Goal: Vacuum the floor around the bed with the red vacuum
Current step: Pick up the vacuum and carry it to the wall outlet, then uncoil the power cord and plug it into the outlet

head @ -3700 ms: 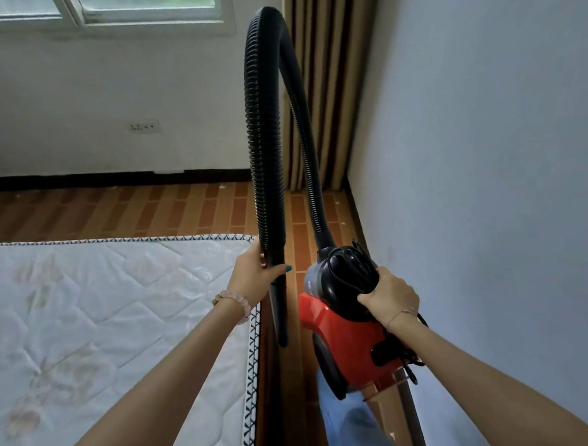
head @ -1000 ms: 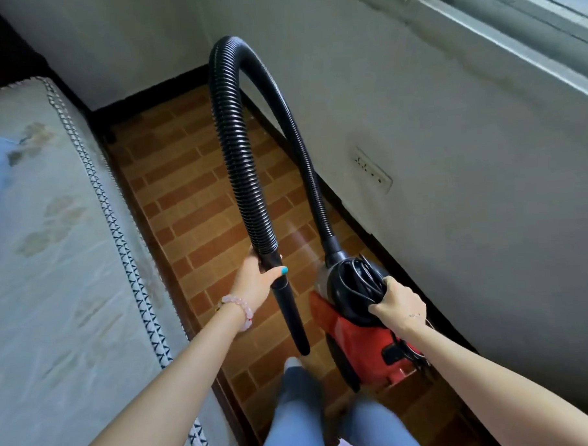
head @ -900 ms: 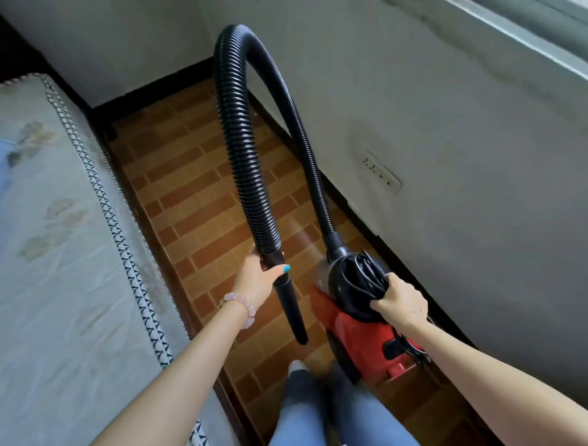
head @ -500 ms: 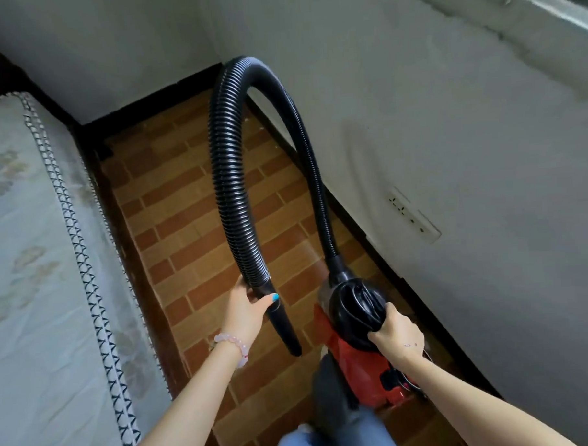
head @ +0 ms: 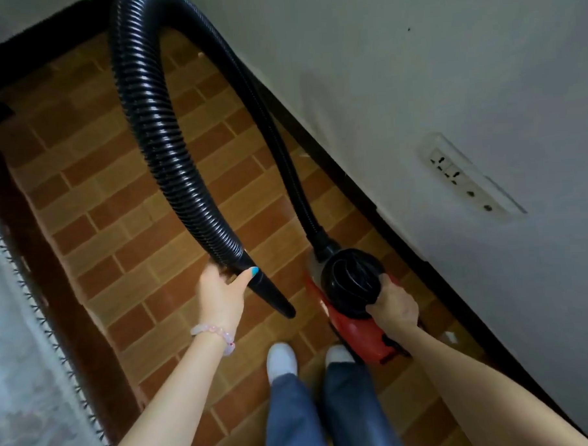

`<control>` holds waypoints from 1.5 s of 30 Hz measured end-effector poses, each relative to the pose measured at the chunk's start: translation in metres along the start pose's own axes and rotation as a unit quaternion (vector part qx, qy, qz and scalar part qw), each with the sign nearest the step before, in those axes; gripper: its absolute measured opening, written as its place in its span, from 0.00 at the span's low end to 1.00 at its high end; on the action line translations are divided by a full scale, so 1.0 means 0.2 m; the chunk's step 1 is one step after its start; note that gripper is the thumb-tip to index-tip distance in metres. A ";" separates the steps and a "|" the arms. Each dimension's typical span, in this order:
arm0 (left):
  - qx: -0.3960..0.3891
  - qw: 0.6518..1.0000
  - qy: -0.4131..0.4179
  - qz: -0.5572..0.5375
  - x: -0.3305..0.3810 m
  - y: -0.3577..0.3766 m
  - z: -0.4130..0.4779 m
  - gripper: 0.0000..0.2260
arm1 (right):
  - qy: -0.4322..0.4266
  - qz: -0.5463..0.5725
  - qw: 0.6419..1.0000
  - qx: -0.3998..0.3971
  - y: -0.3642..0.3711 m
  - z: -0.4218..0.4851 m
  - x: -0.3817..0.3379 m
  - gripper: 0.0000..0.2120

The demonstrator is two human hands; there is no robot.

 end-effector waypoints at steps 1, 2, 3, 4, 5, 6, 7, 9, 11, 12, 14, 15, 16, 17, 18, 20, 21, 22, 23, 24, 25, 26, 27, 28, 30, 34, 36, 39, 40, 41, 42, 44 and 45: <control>0.003 1.000 0.001 0.000 -0.02 0.01 0.05 0.15 | 0.002 0.007 1.000 0.002 0.02 0.05 -0.01 0.22; 0.003 1.000 0.005 0.000 -0.03 0.02 0.09 0.15 | 0.003 0.018 1.000 0.004 0.05 0.09 -0.02 0.20; 0.003 1.000 0.011 0.000 -0.04 0.03 0.14 0.15 | 0.005 0.028 1.000 0.006 0.07 0.14 -0.03 0.19; 0.002 1.000 0.018 -0.001 -0.04 0.04 0.18 0.15 | 0.006 0.034 0.999 0.007 0.09 0.18 -0.03 0.19; 0.001 1.000 0.022 -0.001 -0.05 0.06 0.21 0.15 | 0.009 0.038 0.999 0.006 0.11 0.22 -0.04 0.19; -0.002 1.000 0.023 -0.003 -0.06 0.08 0.25 0.15 | 0.010 0.042 0.999 0.005 0.14 0.25 -0.04 0.20; -0.007 1.000 0.022 -0.005 -0.07 0.09 0.28 0.15 | 0.011 0.046 0.999 0.003 0.16 0.28 -0.05 0.20; -0.020 1.000 0.016 -0.008 -0.11 0.13 0.34 0.15 | 0.014 0.053 0.999 0.003 0.20 0.33 -0.05 0.19; -0.034 0.999 0.011 -0.010 -0.15 0.17 0.40 0.15 | 0.022 0.054 0.998 0.000 0.25 0.38 -0.05 0.20; -0.038 0.999 0.011 -0.012 -0.16 0.19 0.42 0.15 | 0.026 0.054 0.998 -0.002 0.27 0.40 -0.05 0.21; -0.043 0.999 0.013 -0.008 -0.19 0.21 0.47 0.15 | 0.037 0.052 0.998 -0.004 0.31 0.43 -0.05 0.22; -0.046 0.999 0.016 0.000 -0.20 0.22 0.49 0.15 | 0.044 0.052 0.998 -0.005 0.34 0.45 -0.05 0.22; -0.049 0.999 0.020 0.008 -0.21 0.22 0.52 0.15 | 0.051 0.053 0.997 -0.005 0.36 0.46 -0.06 0.22; -0.052 0.998 0.026 0.016 -0.22 0.23 0.54 0.15 | 0.059 0.055 0.997 -0.004 0.37 0.47 -0.06 0.21; -0.056 0.998 0.034 0.025 -0.23 0.24 0.57 0.15 | 0.067 0.059 0.996 -0.001 0.40 0.48 -0.05 0.21; -0.066 0.996 0.045 0.044 -0.24 0.28 0.62 0.16 | 0.082 0.073 0.994 0.005 0.44 0.49 -0.04 0.21; -0.071 0.995 0.048 0.053 -0.24 0.30 0.64 0.16 | 0.085 0.081 0.993 0.007 0.45 0.49 -0.03 0.21; -0.077 0.994 0.051 0.061 -0.24 0.33 0.66 0.16 | 0.085 0.088 0.992 0.010 0.45 0.50 -0.02 0.21; -0.084 0.993 0.054 0.069 -0.24 0.37 0.67 0.16 | 0.082 0.092 0.992 0.011 0.45 0.50 -0.02 0.20; -0.092 0.992 0.056 0.069 -0.24 0.40 0.68 0.17 | 0.078 0.094 0.992 0.012 0.45 0.51 -0.03 0.19; -0.099 0.991 0.057 0.066 -0.24 0.43 0.68 0.17 | 0.072 0.094 0.993 0.011 0.44 0.51 -0.03 0.18; -0.104 0.990 0.062 0.067 -0.23 0.47 0.68 0.17 | 0.064 0.094 0.993 0.011 0.43 0.51 -0.03 0.17; -0.109 0.989 0.068 0.074 -0.21 0.50 0.68 0.17 | 0.058 0.093 0.994 0.009 0.42 0.50 -0.03 0.17; -0.115 0.987 0.072 0.087 -0.19 0.53 0.68 0.18 | 0.052 0.093 0.994 0.006 0.42 0.50 -0.03 0.18; -0.129 0.984 0.057 0.110 -0.16 0.57 0.68 0.19 | 0.044 0.096 0.994 0.002 0.41 0.48 -0.02 0.20; -0.143 0.983 0.010 0.116 -0.13 0.55 0.71 0.26 | 0.046 0.090 0.995 0.007 0.35 0.42 0.03 0.13; -0.132 0.986 -0.013 0.103 -0.12 0.50 0.73 0.27 | 0.055 0.099 0.994 0.012 0.32 0.38 0.07 0.09; -0.114 0.987 -0.052 0.098 -0.14 0.43 0.77 0.26 | 0.079 0.173 0.982 0.008 0.29 0.30 0.16 0.07; -0.108 0.987 -0.064 0.097 -0.16 0.41 0.78 0.26 | 0.091 0.221 0.971 0.003 0.27 0.28 0.19 0.05; -0.101 0.987 -0.076 0.094 -0.17 0.39 0.77 0.26 | 0.104 0.281 0.954 -0.004 0.26 0.24 0.20 0.04; -0.092 0.988 -0.087 0.090 -0.19 0.39 0.75 0.26 | 0.119 0.345 0.931 -0.011 0.24 0.22 0.22 0.05; -0.072 0.989 -0.105 0.075 -0.22 0.40 0.70 0.26 | 0.150 0.463 0.874 -0.023 0.21 0.16 0.23 0.05; -0.059 0.989 -0.111 0.075 -0.23 0.41 0.66 0.26 | 0.164 0.504 0.848 -0.028 0.19 0.13 0.23 0.05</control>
Point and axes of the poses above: each hand's wrist, its own z-axis towards the middle knuckle, its own y-axis out of the palm, x = y × z, the point moved 5 cm from there along z, towards the middle knuckle, and after that the axes turned 7 degrees about -z, right-handed, at the moved point
